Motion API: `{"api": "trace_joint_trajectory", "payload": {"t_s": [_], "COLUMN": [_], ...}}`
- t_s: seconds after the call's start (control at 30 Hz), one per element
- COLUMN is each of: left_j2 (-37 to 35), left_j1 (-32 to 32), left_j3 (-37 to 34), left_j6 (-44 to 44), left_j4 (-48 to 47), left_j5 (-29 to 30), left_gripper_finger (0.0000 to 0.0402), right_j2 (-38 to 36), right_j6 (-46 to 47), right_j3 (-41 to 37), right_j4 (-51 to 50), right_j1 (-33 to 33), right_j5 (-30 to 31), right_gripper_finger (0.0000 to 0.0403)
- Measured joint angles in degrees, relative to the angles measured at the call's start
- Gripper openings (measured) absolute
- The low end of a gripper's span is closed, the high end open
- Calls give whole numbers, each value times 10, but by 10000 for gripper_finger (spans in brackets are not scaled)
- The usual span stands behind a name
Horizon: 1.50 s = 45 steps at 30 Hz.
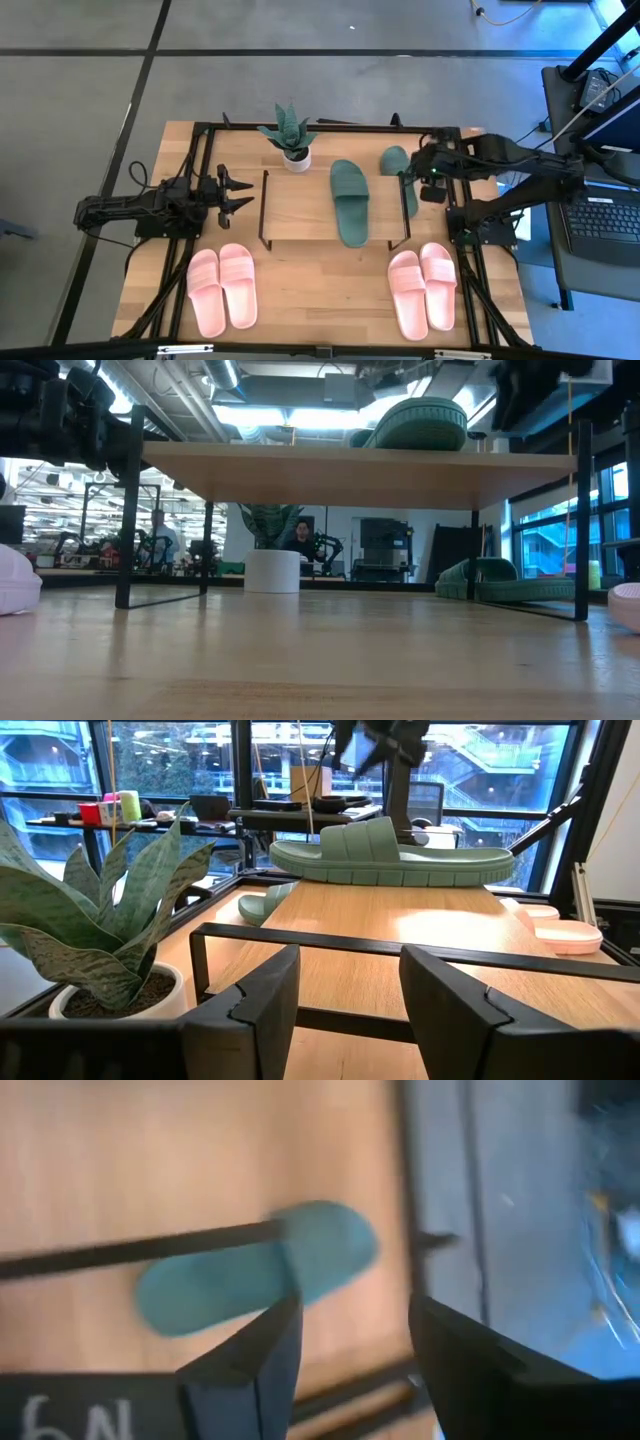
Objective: Pick and place slides into the shelf
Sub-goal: Put the blue slide on the shelf
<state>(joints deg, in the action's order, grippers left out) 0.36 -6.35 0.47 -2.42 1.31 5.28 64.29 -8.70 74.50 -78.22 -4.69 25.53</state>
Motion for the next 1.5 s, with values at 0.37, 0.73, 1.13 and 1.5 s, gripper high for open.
{"api": "trace_joint_trajectory", "payload": {"t_s": [0.37, 0.73, 1.13, 1.5], "left_j2": [0, 0, 0, 0], "left_j1": [0, 0, 0, 0], "left_j3": [0, 0, 0, 0], "left_j6": [0, 0, 0, 0], "left_j4": [0, 0, 0, 0], "left_j5": [0, 0, 0, 0], "left_gripper_finger": [166, 166, 166, 166], "right_j2": [-52, -44, -14, -12], "right_j6": [-130, -174, -197, -202], "right_j3": [-243, -341, -385, -387], "right_j4": [208, 346, 444, 416], "right_j1": [-133, -229, -249, -274], "right_j5": [-13, -87, -115, -130], "right_gripper_finger": [184, 184, 184, 184]}}
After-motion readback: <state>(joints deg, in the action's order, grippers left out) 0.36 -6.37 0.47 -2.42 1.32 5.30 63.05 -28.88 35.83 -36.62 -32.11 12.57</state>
